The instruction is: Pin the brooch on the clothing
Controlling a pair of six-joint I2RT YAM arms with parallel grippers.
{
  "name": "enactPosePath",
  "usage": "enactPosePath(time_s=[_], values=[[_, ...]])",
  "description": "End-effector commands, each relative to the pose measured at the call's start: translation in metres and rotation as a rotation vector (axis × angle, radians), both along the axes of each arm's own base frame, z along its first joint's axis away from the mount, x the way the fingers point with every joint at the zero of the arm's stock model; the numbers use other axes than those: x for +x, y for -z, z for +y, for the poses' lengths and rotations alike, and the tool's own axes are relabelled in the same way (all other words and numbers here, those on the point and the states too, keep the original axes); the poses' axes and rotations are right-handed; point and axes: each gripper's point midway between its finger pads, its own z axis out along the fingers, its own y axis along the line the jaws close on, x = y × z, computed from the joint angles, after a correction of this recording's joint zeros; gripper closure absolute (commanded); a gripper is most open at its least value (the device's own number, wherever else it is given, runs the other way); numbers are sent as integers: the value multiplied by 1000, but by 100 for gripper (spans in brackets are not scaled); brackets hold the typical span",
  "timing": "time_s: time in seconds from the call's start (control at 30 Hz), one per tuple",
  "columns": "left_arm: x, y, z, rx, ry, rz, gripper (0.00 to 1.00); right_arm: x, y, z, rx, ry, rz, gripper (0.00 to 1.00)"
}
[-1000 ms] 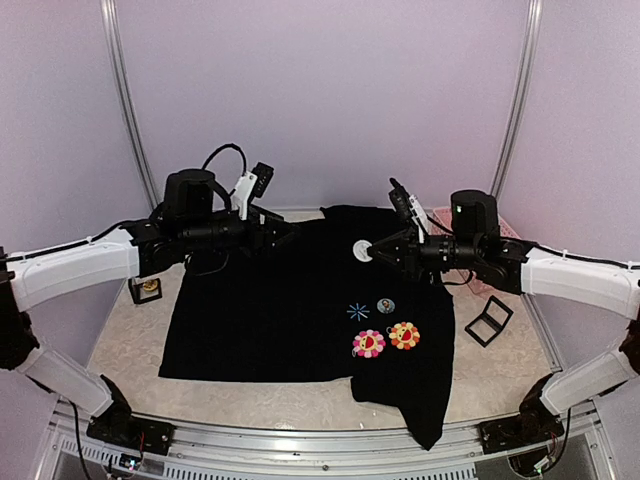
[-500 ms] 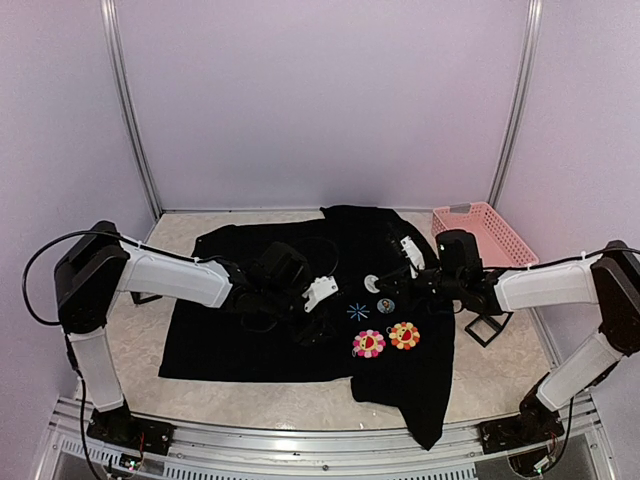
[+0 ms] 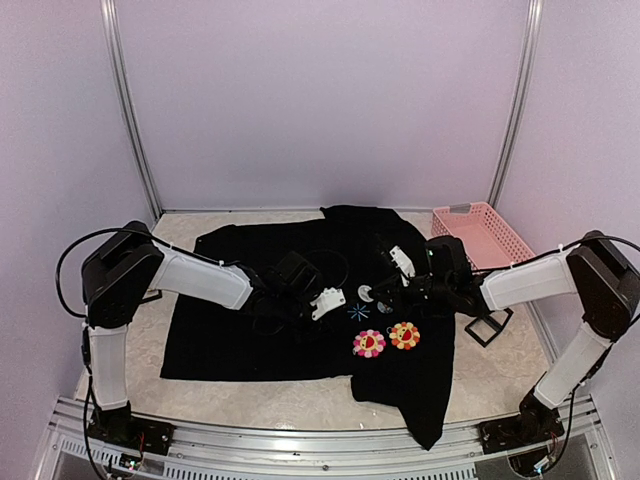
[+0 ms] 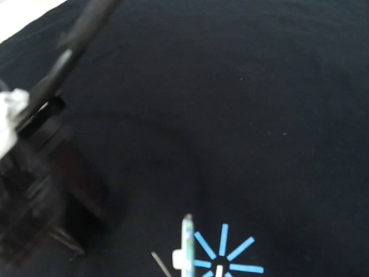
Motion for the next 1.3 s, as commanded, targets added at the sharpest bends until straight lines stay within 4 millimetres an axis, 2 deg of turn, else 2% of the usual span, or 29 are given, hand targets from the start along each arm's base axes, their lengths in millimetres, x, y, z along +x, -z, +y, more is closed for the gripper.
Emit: enactPosePath(time_s=[0.0, 0.03, 0.2, 0.4, 0.53, 0.67, 0.9, 1.27], values=[[-22, 40, 22, 126, 17, 74, 97, 2, -2, 9, 38, -43, -26, 100], [-22, 38, 21, 118, 16, 74, 100, 1, -1, 10, 45, -50, -29, 100], [-23, 4, 8, 0, 23, 62, 100, -4, 4, 18, 64, -71, -73, 100], [-25, -24, -2, -108, 33, 111, 100, -26, 10, 32, 65, -159, -253, 100], [-27, -31, -3, -139, 40, 164, 100, -34, 9, 36, 72, -174, -374, 100], [-28, -28, -3, -126, 41, 191, 100, -41, 21, 39, 21, -195, -439, 100], [-28, -44, -6, -177, 65, 215, 100, -49, 40, 44, -69, -175, -549, 100], [-27, -51, -4, -211, 64, 236, 100, -67, 71, 52, -170, -234, -566, 100]])
